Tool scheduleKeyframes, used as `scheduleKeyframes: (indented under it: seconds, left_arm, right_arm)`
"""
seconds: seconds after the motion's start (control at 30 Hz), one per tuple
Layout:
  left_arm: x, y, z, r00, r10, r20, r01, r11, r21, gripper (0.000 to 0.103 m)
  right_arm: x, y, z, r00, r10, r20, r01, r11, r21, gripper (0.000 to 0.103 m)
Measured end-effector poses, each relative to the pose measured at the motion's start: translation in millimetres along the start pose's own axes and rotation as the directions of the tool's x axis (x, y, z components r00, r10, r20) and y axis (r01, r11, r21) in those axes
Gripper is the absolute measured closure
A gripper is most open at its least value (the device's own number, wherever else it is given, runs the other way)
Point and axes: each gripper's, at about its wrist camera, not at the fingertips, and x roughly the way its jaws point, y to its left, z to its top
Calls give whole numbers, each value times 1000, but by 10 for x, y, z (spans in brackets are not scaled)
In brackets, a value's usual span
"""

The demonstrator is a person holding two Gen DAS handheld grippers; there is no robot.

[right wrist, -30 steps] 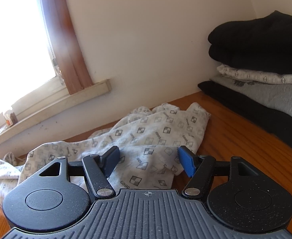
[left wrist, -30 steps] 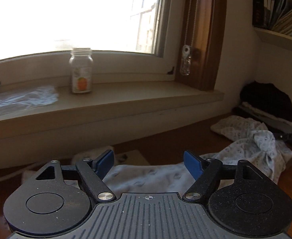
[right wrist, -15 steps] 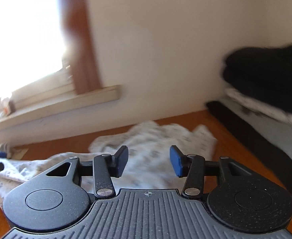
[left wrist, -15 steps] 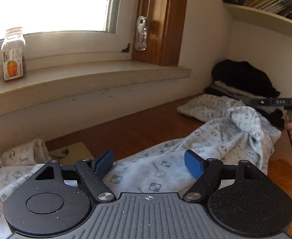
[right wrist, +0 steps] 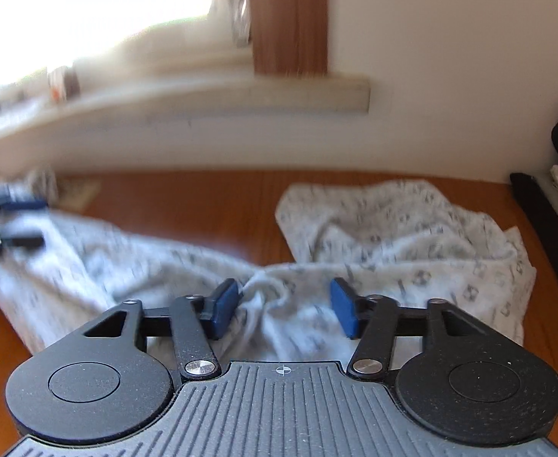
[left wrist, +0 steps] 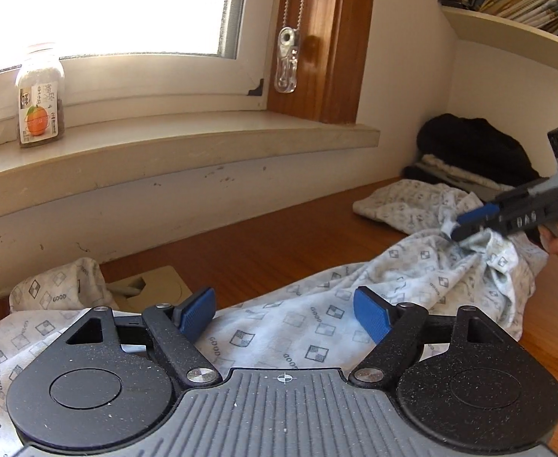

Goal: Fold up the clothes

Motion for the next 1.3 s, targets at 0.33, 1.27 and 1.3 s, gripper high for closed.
scheduleKeyframes:
  seconds: [0.33,1.27,1.3]
  left_arm:
    - [-43,45,19,1000,14,17,-13,1000,-15,20]
    - [-15,14,-27,1000,14,2,-14,1000,3,20]
    - [-22,6,-22,1000,11,4,-11,1000,5,20]
  right_arm:
    - [-1030,-397,-721,971,-194,143,176,976,127,97]
    - [-1327,-1174,-876,907,-296,301,173,910,376,100]
    - [-1367,-1198,-959,909,-312,278,198,907,373,100]
